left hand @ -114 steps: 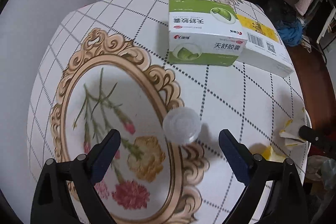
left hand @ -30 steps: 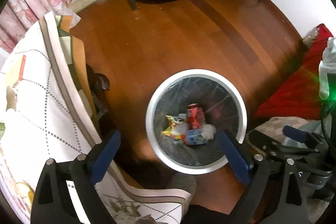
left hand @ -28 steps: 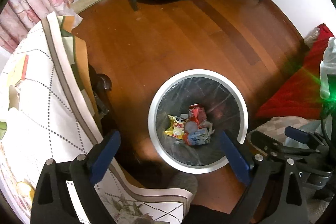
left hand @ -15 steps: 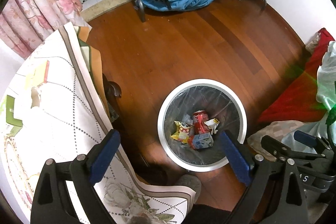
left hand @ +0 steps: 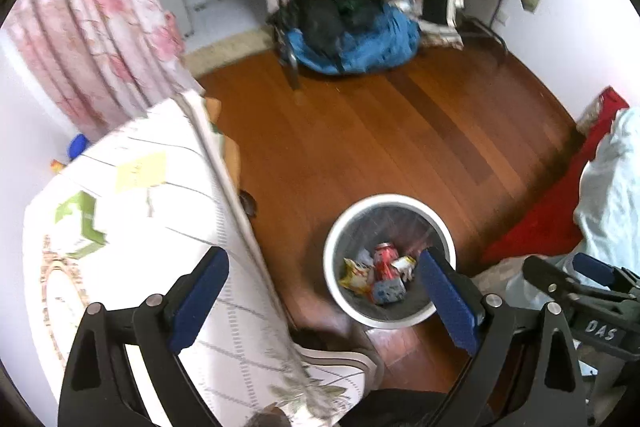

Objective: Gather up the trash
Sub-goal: 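Carry peel and clear lid over the bin and release both, then grasp the white barcode box with the right tool while the left tool grasps the green-white box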

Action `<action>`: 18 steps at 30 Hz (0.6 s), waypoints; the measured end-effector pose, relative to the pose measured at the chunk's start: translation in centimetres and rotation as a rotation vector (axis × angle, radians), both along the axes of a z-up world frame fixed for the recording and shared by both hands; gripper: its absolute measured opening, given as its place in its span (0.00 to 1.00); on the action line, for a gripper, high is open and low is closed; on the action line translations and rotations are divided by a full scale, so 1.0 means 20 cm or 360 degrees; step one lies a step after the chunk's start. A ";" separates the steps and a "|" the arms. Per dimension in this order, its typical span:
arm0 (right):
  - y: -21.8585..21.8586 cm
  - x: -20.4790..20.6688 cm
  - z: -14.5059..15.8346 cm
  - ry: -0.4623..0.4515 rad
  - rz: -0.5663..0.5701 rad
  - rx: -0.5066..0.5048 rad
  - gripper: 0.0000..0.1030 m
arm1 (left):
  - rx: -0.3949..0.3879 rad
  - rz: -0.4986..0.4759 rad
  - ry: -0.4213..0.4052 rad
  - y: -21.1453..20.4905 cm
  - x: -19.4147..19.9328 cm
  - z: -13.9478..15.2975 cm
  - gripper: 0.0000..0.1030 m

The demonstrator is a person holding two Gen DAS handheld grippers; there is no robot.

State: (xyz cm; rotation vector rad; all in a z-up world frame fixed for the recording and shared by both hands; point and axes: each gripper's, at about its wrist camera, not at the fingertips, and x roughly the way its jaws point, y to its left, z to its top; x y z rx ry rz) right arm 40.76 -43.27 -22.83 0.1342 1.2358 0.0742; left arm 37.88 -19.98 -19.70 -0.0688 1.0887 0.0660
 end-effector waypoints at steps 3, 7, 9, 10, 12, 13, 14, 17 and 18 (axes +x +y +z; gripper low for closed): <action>0.11 -0.03 0.16 -0.0083 0.0059 0.0054 0.97 | 0.0008 0.0098 -0.0072 0.17 -0.08 0.12 0.94; 0.37 -0.05 0.28 -0.0134 0.0221 0.0102 0.97 | 0.0033 0.0288 -0.0122 0.49 -0.20 0.18 0.94; 0.57 -0.03 0.31 -0.0137 0.0355 0.0107 0.97 | 0.0058 0.0397 -0.0120 0.67 -0.25 0.17 0.94; 0.67 -0.02 0.31 -0.0131 0.0419 0.0107 0.97 | 0.0083 0.0454 -0.0110 0.77 -0.27 0.15 0.94; 0.93 0.01 0.27 -0.0110 0.0587 0.0077 0.97 | 0.0143 0.0576 -0.0084 0.96 -0.31 0.10 0.94; 1.04 0.02 0.25 -0.0096 0.0659 0.0064 0.97 | 0.0157 0.0628 -0.0076 1.04 -0.34 0.08 0.94; 1.16 0.03 0.22 -0.0081 0.0731 0.0043 0.97 | 0.0172 0.0699 -0.0060 1.15 -0.36 0.03 0.94; 1.57 0.08 0.08 -0.0013 0.0999 -0.0038 0.97 | 0.0203 0.0866 0.0036 1.38 -0.43 -0.13 0.94; 1.73 0.09 0.01 0.0015 0.1110 -0.0095 0.97 | 0.0209 0.0898 0.0062 1.43 -0.47 -0.17 0.94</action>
